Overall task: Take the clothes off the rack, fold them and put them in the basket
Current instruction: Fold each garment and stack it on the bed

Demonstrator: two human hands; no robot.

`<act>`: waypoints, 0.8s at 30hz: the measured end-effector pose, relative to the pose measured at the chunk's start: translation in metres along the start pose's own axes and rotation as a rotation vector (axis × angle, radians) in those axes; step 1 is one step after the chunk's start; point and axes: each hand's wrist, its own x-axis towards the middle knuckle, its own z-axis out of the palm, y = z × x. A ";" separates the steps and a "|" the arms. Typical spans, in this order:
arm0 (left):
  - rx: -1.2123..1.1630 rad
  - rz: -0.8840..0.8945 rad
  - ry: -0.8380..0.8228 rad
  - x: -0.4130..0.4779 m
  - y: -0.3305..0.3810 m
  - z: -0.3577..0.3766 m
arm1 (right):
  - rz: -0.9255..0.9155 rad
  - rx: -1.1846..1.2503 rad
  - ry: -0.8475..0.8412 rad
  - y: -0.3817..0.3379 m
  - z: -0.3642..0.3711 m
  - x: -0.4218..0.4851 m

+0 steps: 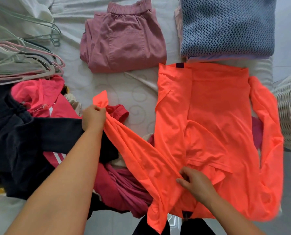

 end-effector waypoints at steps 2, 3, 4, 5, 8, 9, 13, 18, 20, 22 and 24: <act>-0.232 -0.063 0.026 0.005 -0.007 -0.011 | -0.041 -0.071 0.104 0.000 -0.001 -0.002; -0.362 -0.083 0.029 0.001 -0.010 -0.018 | -0.104 -0.151 0.182 0.000 0.001 -0.004; -0.502 -0.081 0.026 -0.005 -0.012 -0.023 | -0.170 -0.216 0.242 -0.005 0.005 -0.007; -0.642 -0.070 0.013 -0.012 -0.012 -0.030 | -0.243 -0.261 0.300 -0.014 0.010 -0.010; -1.035 -0.042 -0.014 -0.030 -0.010 -0.049 | -0.398 -0.308 0.262 -0.046 0.036 -0.019; -1.129 -0.037 -0.013 -0.035 -0.009 -0.053 | -0.369 -0.331 0.235 -0.053 0.046 -0.021; -1.364 0.004 0.009 -0.057 -0.001 -0.068 | -0.241 -0.340 0.139 -0.060 0.065 -0.022; -1.249 0.335 0.141 -0.088 0.047 -0.082 | -0.151 0.109 -0.068 -0.044 0.041 -0.044; -1.124 0.535 0.201 -0.099 0.084 -0.074 | -0.078 0.455 -0.135 -0.034 0.024 -0.056; -0.941 0.742 0.245 -0.103 0.128 -0.053 | 0.019 0.743 -0.088 -0.023 0.004 -0.062; -0.733 0.884 0.133 -0.099 0.166 -0.020 | 0.113 0.838 -0.036 -0.004 -0.002 -0.060</act>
